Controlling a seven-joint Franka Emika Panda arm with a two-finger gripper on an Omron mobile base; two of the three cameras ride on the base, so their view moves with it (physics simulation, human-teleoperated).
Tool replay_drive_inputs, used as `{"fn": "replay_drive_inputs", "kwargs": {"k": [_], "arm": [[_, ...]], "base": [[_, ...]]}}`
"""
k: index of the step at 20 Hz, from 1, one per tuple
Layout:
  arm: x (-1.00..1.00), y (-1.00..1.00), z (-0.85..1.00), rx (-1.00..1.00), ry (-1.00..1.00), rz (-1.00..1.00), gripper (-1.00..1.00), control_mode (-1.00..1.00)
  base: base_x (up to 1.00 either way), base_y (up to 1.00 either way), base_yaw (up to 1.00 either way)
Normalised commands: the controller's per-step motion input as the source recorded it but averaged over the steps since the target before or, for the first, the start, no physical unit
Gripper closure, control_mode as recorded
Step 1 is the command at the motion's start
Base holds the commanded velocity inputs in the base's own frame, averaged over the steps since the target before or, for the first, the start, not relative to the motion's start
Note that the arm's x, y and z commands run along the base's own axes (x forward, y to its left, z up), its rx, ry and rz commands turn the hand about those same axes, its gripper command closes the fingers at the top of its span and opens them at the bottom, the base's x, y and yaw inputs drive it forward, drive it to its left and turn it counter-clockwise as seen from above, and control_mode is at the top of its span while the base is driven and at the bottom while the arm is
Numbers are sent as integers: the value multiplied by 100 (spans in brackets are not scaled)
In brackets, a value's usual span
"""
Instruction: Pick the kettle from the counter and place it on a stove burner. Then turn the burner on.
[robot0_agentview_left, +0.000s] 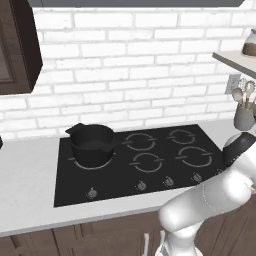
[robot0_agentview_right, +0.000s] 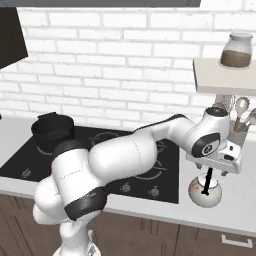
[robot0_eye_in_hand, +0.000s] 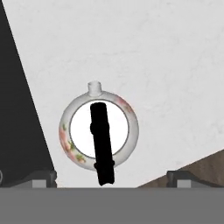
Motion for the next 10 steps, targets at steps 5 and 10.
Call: {"fn": "replay_drive_inputs", "kwargs": {"k": [5, 10], "arm": [[30, -9, -54, 1, 1, 0, -100, -100], [23, -1, -47, 3, 0, 0, -100, -100]], "base": [[0, 0, 0], [0, 0, 0]]}}
